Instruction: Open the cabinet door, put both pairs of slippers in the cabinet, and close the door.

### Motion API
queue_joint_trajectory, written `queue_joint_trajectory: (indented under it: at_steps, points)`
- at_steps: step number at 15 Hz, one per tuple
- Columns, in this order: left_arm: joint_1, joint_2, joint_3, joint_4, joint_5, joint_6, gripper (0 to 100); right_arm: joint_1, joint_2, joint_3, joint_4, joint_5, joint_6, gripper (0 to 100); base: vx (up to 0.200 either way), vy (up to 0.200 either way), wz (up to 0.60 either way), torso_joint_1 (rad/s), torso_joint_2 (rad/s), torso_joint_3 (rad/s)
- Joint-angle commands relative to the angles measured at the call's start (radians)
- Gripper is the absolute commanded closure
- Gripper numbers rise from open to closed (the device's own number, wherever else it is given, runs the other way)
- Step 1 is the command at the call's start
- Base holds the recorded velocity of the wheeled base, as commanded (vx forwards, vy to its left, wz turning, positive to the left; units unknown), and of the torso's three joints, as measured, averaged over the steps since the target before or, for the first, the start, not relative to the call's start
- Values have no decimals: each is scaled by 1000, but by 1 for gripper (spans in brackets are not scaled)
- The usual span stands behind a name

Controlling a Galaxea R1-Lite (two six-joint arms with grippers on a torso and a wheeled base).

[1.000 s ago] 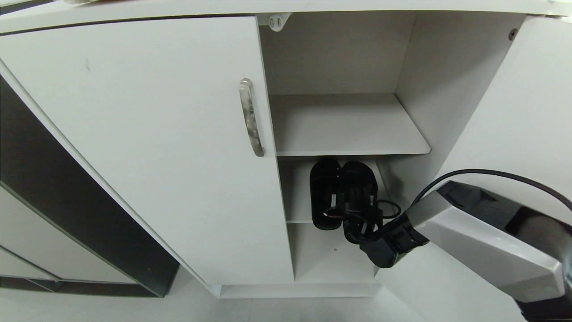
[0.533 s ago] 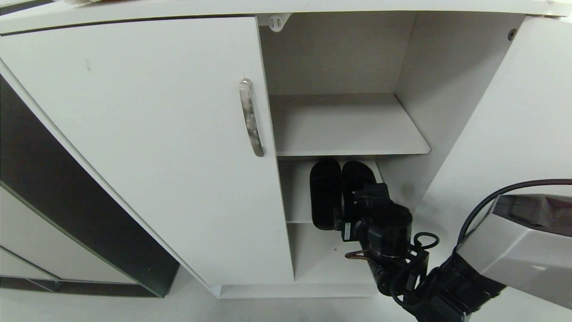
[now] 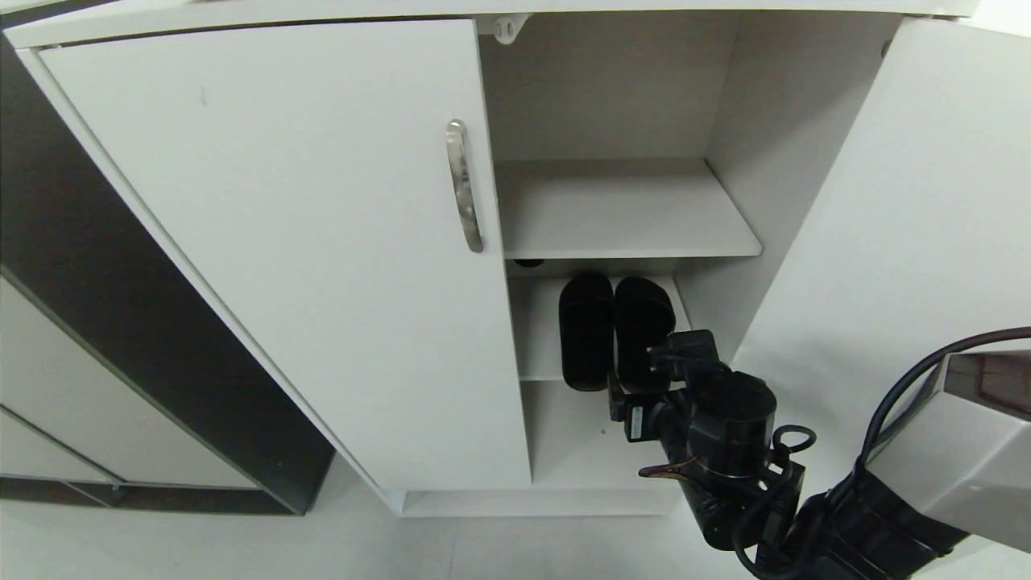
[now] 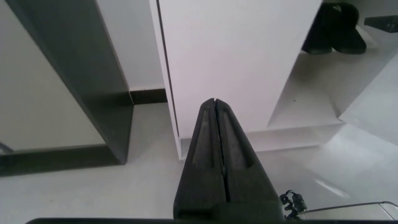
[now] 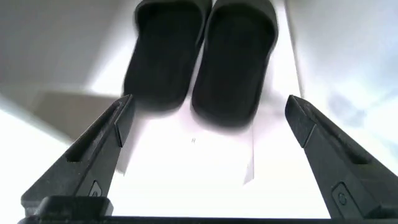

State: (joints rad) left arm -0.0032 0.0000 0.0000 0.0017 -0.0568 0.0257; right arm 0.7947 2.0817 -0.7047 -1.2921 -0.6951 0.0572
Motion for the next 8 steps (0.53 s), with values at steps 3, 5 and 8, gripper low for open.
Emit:
queue_joint_trajectory:
  at_steps: [3, 5, 8]
  points:
    - [0, 2, 0, 0, 0, 0, 100, 0, -2, -1, 1, 6, 4, 0, -200, 0, 0, 1, 4, -1]
    - [0, 2, 0, 0, 0, 0, 100, 9, -5, -1, -3, 3, 1, 0, -200, 0, 0, 2, 5, 2]
    - [0, 2, 0, 0, 2, 3, 100, 11, -8, 1, -7, 3, 1, 0, 0, 0, 0, 0, 0, 0]
